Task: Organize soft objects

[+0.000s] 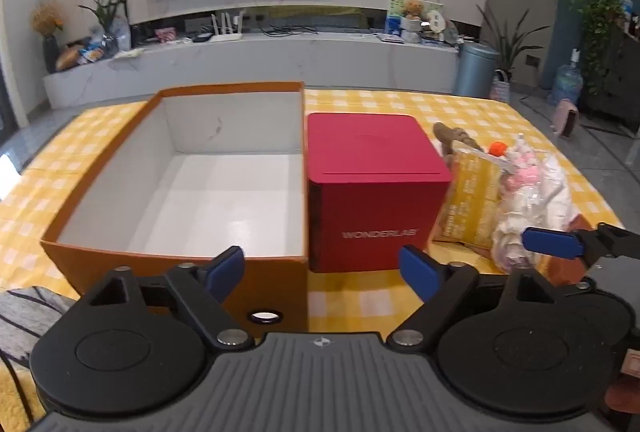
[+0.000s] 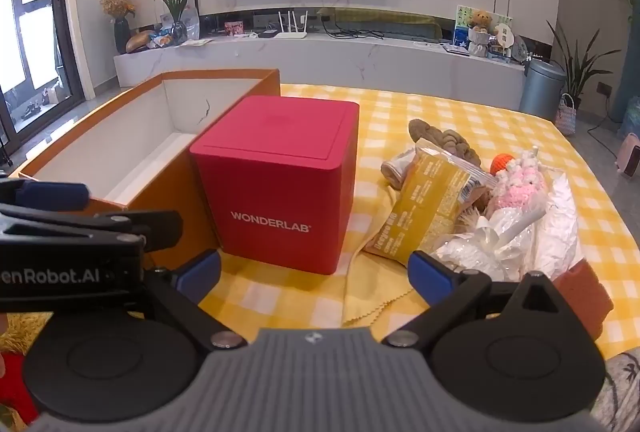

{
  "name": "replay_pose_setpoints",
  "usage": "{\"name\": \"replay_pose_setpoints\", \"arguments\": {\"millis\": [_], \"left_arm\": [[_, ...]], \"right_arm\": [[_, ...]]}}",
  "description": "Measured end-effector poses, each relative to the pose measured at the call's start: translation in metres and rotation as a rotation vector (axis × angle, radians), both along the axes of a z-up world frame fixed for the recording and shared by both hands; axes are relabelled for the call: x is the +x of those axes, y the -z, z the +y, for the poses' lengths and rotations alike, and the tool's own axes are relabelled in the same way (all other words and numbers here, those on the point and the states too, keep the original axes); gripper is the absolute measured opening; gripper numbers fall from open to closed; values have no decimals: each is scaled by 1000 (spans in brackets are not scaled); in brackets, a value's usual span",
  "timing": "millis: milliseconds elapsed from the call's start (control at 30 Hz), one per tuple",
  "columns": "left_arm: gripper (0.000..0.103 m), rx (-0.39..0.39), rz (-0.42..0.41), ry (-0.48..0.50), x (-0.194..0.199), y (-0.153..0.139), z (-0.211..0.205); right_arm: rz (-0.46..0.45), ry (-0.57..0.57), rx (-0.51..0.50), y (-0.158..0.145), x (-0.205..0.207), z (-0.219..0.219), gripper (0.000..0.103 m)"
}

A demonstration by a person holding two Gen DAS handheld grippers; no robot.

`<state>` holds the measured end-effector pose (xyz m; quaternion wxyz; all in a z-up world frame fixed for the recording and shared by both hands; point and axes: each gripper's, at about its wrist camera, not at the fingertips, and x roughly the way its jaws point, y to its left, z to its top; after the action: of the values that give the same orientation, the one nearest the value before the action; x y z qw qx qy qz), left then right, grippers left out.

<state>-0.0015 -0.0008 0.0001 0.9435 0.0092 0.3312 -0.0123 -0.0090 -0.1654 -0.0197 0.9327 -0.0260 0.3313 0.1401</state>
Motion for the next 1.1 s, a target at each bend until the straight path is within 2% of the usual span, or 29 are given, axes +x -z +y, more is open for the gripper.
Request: {"name": "replay_pose_setpoints", "arguments": {"millis": [67,233,433,1100], "left_arm": [[98,7,-7,-13,-3,0,-4],[98,-34,38,2,3,-1,4],[98,-8,31,-21,2,2,4],[98,-15,49,-34,3,3,4]], "right_arm": [[-8,1,0,1,0,0,98],[-4,-7,-16,3,-1,1,98],[-10,-13,-23,-6,0,5,98],[-26,-8,-25,1,-1,4,98]]}}
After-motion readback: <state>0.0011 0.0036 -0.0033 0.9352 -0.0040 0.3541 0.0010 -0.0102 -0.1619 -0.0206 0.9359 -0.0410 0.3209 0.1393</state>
